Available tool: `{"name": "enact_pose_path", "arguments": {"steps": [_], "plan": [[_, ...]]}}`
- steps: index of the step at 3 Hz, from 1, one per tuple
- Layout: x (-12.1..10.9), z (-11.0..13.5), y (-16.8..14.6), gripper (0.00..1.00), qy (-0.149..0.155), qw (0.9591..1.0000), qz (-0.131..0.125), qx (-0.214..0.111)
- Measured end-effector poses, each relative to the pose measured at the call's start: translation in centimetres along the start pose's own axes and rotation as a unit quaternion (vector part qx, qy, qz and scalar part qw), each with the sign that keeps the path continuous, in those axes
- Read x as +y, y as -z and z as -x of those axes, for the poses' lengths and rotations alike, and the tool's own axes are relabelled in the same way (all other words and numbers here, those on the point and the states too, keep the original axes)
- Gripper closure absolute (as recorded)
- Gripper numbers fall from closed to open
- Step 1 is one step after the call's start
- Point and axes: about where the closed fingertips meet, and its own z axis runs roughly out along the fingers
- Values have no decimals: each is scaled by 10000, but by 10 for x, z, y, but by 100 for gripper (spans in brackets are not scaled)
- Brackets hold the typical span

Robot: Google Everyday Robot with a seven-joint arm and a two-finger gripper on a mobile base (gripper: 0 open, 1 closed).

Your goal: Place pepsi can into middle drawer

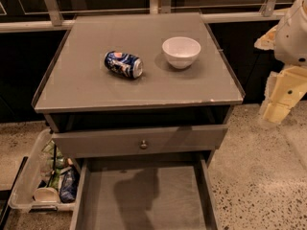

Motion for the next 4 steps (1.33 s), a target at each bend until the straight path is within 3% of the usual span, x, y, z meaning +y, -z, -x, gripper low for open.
{"name": "enact_pose_path", "arguments": {"steps": [2, 3, 4], "plan": [[-2, 8, 1, 0, 8, 9999, -43, -113], [-5, 44, 3, 0, 176, 9981, -45, -581], [-7, 105, 6, 0, 501, 9889, 74, -1395]]}}
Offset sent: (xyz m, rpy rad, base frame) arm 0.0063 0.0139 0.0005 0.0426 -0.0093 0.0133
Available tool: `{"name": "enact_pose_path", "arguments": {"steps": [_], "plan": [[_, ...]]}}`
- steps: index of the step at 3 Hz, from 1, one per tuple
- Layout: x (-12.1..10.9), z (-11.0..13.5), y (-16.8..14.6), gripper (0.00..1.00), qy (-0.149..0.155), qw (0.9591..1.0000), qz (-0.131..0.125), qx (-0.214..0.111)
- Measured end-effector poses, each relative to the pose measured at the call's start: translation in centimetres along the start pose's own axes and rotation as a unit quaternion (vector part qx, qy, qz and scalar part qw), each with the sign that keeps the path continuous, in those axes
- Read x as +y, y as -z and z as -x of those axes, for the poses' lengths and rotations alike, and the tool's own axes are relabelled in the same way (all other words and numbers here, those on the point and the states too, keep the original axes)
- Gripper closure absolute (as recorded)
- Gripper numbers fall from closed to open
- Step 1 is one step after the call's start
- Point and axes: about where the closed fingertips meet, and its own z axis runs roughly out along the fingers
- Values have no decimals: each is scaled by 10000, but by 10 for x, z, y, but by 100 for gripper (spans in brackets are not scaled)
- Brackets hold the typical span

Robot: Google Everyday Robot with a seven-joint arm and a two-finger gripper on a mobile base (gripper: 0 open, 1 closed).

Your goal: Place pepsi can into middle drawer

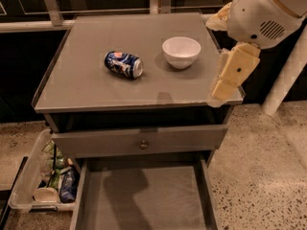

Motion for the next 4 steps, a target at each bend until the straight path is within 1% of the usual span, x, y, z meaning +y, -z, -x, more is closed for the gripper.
{"name": "enact_pose_path", "arguments": {"steps": [1, 2, 3, 4], "plan": [[0, 0, 0, 0, 0, 10000, 0, 0], [-9, 11, -10, 0, 54, 9998, -94, -167], [-34, 22, -38, 0, 26, 9988, -213, -439], [-63, 29, -76, 0, -140, 9975, -172, -669]]}}
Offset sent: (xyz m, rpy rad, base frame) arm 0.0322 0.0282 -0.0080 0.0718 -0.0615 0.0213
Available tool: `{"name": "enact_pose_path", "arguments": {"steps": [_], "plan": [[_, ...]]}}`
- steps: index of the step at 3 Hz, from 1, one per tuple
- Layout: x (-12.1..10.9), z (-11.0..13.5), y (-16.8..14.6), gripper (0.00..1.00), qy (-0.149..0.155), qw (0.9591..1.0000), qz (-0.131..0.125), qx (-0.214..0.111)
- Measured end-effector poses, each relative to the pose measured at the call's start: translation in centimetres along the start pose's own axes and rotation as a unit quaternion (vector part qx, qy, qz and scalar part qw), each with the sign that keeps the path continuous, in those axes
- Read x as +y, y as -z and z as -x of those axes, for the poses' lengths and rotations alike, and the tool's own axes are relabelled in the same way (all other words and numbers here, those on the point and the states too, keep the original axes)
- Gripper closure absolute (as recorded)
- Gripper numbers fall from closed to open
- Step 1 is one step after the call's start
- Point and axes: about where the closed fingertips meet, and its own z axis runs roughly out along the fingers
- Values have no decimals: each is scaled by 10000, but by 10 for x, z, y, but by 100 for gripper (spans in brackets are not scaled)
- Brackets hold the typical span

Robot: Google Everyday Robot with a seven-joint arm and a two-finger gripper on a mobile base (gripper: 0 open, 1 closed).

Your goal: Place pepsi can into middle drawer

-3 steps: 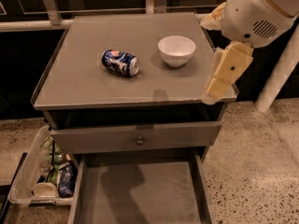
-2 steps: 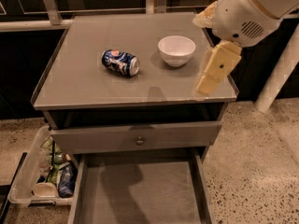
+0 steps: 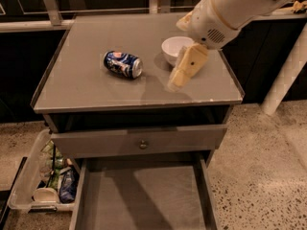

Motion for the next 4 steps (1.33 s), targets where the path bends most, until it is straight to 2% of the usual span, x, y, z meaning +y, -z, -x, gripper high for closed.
{"name": "enact_pose_path", "arguments": {"steps": [1, 2, 4], "plan": [[-23, 6, -32, 0, -165, 9991, 96, -379], [-43, 14, -60, 0, -350, 9956, 144, -860], [-64, 28, -101, 0, -470, 9907, -222, -1258]]}}
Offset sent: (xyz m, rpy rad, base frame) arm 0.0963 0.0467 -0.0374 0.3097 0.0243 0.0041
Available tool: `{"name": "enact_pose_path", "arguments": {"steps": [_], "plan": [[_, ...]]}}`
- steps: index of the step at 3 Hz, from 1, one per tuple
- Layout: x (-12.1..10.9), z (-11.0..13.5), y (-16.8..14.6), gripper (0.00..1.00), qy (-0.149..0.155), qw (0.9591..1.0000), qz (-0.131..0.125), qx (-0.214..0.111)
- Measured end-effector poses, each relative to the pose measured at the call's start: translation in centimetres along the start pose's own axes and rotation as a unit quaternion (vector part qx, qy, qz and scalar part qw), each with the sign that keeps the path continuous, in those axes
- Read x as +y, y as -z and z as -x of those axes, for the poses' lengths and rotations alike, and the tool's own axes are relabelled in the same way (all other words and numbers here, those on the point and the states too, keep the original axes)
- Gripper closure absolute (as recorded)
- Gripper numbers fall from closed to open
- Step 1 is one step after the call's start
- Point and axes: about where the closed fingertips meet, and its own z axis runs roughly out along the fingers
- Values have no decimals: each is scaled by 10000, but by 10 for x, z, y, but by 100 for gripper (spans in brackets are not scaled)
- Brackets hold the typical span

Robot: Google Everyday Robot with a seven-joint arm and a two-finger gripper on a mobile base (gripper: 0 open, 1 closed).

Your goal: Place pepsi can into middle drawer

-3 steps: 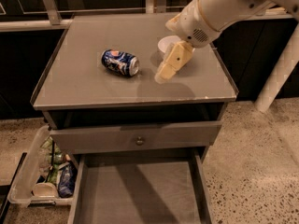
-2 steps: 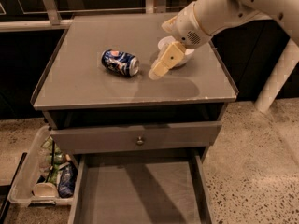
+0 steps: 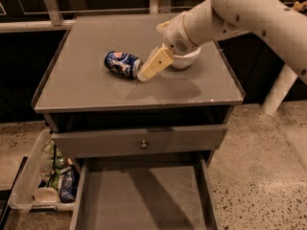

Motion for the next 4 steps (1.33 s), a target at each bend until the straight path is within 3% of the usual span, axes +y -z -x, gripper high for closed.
{"name": "enact_pose_path", "arguments": {"steps": [2, 4], "plan": [[-7, 9, -43, 0, 34, 10000, -77, 40], [-11, 9, -73, 0, -55, 9999, 145, 37]]}}
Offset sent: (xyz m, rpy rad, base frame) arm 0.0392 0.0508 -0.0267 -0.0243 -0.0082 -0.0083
